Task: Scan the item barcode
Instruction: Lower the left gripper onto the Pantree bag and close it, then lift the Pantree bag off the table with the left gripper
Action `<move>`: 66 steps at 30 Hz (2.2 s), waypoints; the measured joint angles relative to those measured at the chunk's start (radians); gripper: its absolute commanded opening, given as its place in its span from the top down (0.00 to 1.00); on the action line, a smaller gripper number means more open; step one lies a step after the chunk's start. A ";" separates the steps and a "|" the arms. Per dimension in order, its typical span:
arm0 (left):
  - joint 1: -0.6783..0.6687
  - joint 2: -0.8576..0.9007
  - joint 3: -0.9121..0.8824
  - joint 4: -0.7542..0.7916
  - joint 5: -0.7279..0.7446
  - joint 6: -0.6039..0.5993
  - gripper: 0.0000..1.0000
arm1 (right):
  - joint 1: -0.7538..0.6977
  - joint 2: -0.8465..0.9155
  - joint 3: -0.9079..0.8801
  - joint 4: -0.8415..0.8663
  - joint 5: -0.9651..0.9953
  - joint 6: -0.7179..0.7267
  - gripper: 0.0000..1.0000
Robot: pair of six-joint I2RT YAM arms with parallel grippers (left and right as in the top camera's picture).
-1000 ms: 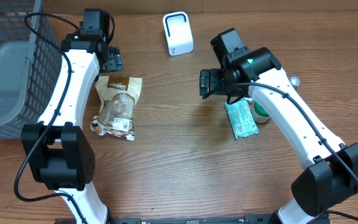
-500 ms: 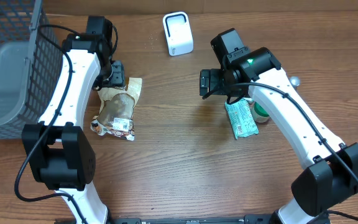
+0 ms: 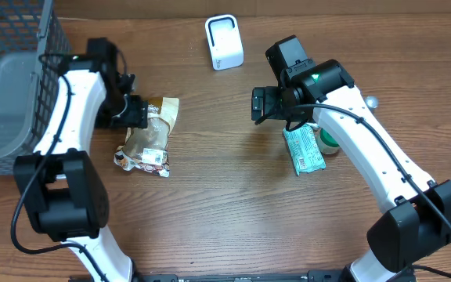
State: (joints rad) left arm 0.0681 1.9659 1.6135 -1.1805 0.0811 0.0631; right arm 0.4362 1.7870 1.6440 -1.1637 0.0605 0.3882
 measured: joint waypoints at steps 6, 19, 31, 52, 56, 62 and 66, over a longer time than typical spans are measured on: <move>0.037 0.000 -0.067 0.100 0.046 0.039 0.27 | 0.000 0.000 0.000 0.000 0.000 0.000 0.00; -0.015 0.000 -0.230 0.179 0.062 0.021 0.40 | 0.000 0.000 0.000 0.000 0.001 0.000 0.00; -0.086 0.000 -0.231 0.159 0.257 -0.049 0.23 | 0.000 0.000 0.000 0.000 0.000 0.001 0.00; -0.099 0.000 -0.134 0.240 0.093 -0.320 0.03 | 0.000 0.000 0.000 -0.001 0.000 0.000 0.00; -0.099 0.000 -0.134 0.249 0.067 -0.340 0.05 | 0.000 0.000 0.000 0.000 0.000 0.000 0.00; -0.099 0.000 -0.134 0.274 0.050 -0.359 0.08 | 0.000 0.000 0.000 0.000 0.000 0.001 0.00; -0.099 0.000 -0.134 0.277 0.035 -0.365 0.08 | 0.000 0.000 0.000 0.000 0.000 0.000 0.00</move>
State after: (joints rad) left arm -0.0311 1.9659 1.4799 -0.9035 0.1158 -0.3016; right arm 0.4362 1.7870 1.6436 -1.1637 0.0605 0.3885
